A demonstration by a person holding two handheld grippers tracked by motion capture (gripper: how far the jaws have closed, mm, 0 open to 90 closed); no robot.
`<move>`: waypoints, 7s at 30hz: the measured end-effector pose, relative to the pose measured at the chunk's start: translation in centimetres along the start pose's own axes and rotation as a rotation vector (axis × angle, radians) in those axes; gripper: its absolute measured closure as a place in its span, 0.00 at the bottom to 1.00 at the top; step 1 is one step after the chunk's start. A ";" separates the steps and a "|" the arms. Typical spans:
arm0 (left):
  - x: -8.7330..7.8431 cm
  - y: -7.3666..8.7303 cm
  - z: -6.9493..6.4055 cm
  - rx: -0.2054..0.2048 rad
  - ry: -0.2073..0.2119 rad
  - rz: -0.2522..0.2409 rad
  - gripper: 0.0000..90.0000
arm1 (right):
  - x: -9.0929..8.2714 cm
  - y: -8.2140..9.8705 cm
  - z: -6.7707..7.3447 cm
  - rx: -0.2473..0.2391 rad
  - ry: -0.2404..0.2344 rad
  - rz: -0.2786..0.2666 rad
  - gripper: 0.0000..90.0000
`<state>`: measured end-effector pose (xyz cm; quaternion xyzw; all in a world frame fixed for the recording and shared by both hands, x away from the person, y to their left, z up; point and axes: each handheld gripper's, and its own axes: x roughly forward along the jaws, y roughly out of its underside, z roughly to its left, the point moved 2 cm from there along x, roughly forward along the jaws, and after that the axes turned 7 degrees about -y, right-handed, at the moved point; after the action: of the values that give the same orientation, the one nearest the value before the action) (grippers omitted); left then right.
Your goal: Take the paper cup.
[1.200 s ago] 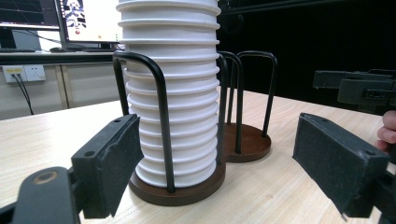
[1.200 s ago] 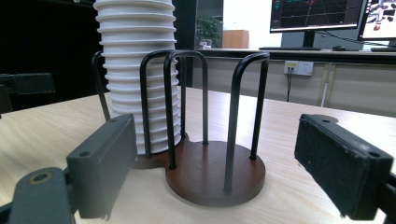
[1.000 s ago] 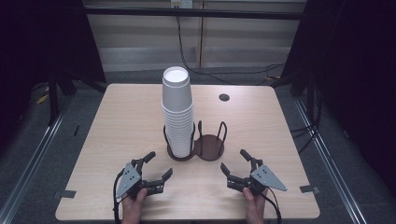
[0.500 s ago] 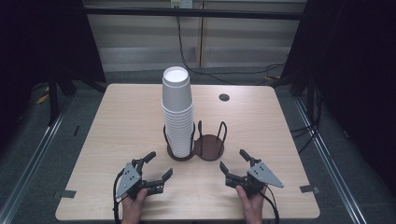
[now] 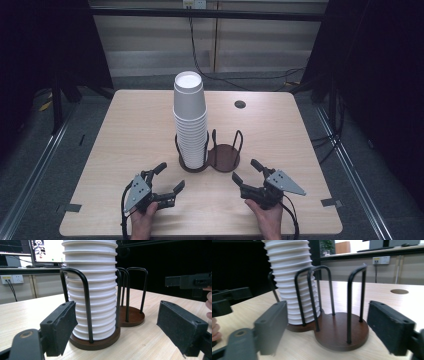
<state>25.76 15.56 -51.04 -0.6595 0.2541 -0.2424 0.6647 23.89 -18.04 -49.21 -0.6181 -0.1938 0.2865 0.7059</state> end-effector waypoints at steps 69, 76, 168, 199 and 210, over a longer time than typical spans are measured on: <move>-0.1 0.0 0.1 -0.014 0.005 0.001 0.17 | 5.0 -13.0 2.5 -0.102 -0.341 0.244 0.17; -0.1 0.0 0.1 -0.014 0.007 0.002 0.18 | 5.8 -14.5 2.7 -0.103 -0.362 0.251 0.17; -0.1 0.0 0.1 -0.002 0.013 0.000 0.17 | 17.6 -26.2 4.3 -0.240 -0.398 0.414 0.22; -0.1 0.0 0.1 -0.003 0.013 0.000 0.17 | 15.5 -28.2 4.2 -0.163 -0.407 0.218 0.23; -0.1 0.0 0.1 -0.003 0.013 0.000 0.17 | 14.9 -28.7 4.0 -0.144 -0.420 0.181 0.23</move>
<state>25.81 15.70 -51.02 -0.6588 0.2586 -0.2464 0.6622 37.44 -7.49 -21.50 -0.6086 -0.3003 0.4561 0.5757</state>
